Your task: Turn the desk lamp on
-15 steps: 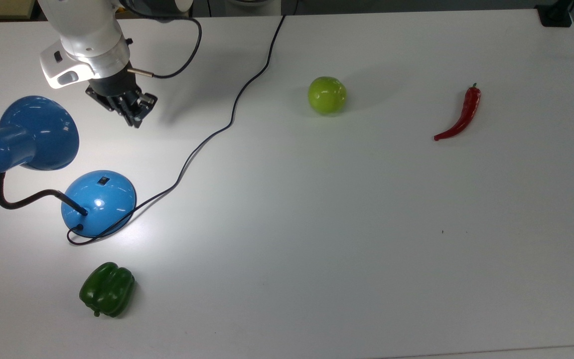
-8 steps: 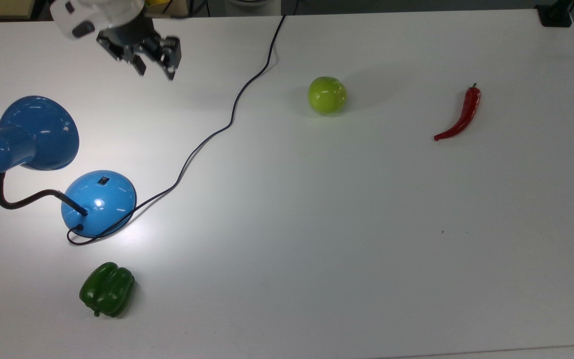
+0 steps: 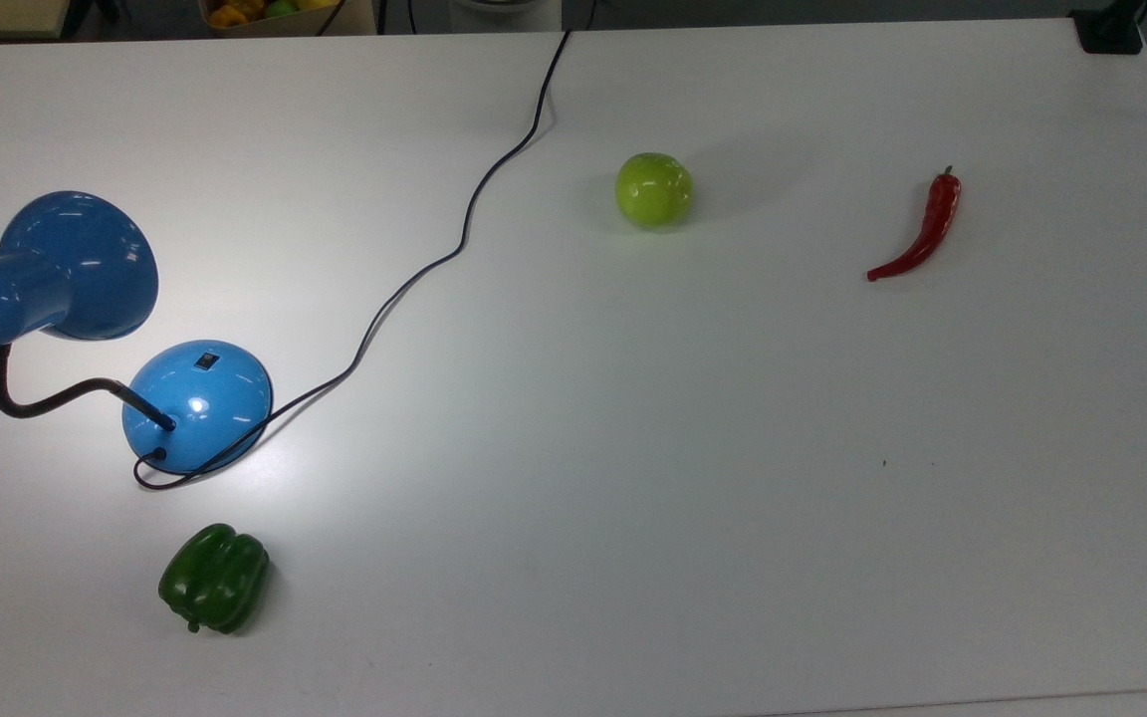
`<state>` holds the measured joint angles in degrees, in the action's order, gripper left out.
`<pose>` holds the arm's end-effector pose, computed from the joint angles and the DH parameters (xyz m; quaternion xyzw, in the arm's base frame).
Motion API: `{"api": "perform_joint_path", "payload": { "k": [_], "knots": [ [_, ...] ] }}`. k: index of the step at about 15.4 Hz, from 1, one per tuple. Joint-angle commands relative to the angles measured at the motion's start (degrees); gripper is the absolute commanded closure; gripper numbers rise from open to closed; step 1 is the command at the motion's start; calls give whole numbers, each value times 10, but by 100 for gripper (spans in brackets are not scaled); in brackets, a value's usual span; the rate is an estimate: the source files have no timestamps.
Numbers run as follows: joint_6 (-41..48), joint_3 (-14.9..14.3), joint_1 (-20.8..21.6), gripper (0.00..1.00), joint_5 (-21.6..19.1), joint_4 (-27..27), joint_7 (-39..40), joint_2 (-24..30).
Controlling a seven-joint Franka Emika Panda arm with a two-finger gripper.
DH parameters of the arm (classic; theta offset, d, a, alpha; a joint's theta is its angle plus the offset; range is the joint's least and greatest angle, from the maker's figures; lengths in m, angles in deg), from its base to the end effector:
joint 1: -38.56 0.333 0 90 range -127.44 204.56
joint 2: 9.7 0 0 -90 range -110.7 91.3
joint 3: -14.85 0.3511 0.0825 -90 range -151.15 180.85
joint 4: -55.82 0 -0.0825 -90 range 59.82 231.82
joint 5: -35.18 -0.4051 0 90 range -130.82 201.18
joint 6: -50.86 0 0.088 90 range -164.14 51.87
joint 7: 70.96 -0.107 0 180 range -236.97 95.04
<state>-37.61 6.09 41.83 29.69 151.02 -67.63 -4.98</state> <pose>0.5418 -0.0454 0.6589 -0.9982 0.0180 0.0138 0.0554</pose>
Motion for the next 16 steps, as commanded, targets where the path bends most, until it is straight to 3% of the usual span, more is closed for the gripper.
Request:
{"api": "perform_joint_path", "payload": {
  "k": [1,4,9,16],
  "knots": [
    [16,50,-5,0,6,-39,-83,-14],
    [-30,76,-4,0,20,-34,-85,-19],
    [-117,70,2,0,22,-8,33,-25],
    [-119,68,10,0,21,-7,40,-29]
  ]
}}
